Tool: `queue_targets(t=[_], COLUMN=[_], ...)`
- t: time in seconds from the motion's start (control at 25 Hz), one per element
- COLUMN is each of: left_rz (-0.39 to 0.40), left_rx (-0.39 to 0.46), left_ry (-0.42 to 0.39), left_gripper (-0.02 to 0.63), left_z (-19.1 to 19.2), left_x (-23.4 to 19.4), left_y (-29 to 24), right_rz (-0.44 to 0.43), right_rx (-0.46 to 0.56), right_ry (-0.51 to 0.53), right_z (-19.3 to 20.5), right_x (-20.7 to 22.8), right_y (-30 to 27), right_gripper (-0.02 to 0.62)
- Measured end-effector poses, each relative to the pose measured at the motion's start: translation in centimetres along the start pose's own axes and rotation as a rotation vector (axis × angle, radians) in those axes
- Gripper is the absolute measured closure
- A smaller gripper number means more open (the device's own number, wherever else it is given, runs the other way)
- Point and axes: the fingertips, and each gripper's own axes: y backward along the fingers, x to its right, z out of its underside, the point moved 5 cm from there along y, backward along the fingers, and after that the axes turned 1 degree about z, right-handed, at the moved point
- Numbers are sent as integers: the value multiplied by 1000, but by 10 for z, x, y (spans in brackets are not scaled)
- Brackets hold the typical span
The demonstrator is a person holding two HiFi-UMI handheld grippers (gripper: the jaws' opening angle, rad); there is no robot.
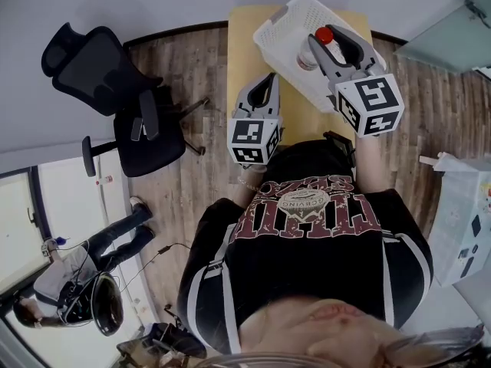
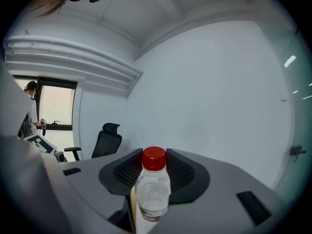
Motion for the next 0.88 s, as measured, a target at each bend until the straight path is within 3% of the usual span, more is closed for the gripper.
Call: queue_targets(t=[0.88], left_rz=[-109], left_rx=[35], left_ry=[30], left_gripper=[565], left_z=[5], left_x=[-23], left_y=[44], right_rz=[-169], right_rx=[48], right_ry=[49], right_z=[-28], right_x=[-61], right_y=[-12], right_gripper=[442])
